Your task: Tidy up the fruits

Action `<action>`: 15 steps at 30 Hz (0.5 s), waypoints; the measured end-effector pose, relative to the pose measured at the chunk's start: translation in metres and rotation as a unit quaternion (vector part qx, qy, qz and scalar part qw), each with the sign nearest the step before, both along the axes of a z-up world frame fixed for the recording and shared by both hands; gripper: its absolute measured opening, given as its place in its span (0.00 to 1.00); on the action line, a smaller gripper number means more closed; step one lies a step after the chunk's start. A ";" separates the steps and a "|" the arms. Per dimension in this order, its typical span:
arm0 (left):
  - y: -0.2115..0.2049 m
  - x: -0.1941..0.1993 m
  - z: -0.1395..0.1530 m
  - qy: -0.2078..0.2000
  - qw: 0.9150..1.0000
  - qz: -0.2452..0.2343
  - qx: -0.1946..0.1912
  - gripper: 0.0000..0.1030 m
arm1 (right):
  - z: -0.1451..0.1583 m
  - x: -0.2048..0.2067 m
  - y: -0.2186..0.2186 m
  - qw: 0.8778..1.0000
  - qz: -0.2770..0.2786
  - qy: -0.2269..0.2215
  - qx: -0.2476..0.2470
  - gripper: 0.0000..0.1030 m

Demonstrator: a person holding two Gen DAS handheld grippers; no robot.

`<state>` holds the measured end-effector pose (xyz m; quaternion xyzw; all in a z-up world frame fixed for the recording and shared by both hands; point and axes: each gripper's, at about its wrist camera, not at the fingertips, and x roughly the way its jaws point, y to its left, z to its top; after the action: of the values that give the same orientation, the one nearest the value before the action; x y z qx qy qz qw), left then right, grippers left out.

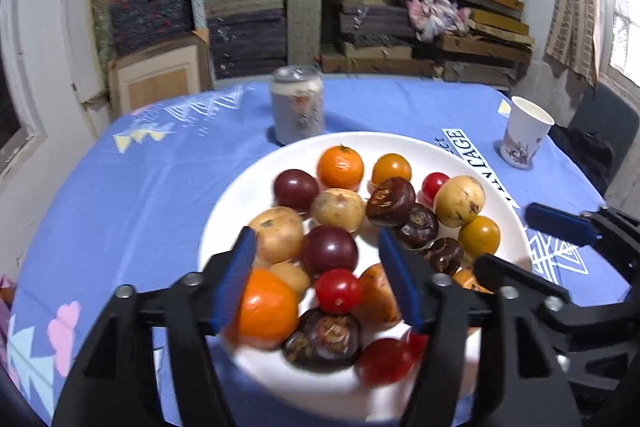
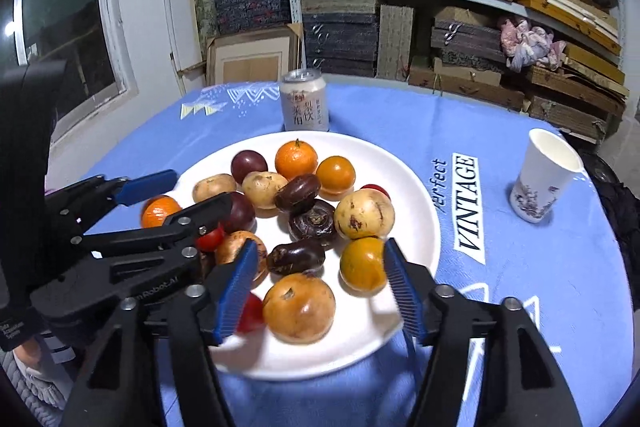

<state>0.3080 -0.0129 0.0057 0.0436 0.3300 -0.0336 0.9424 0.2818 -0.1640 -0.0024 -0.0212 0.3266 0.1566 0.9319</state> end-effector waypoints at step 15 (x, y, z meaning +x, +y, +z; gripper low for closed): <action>-0.005 -0.136 0.023 -0.056 0.997 0.020 0.042 0.96 | 0.017 -0.127 -0.026 0.994 -0.074 -0.080 0.027 0.97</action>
<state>0.1720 -0.0184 0.0288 0.0782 0.2790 0.0016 0.9571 0.1551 -0.1902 0.0145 0.0153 0.2470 0.0940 0.9643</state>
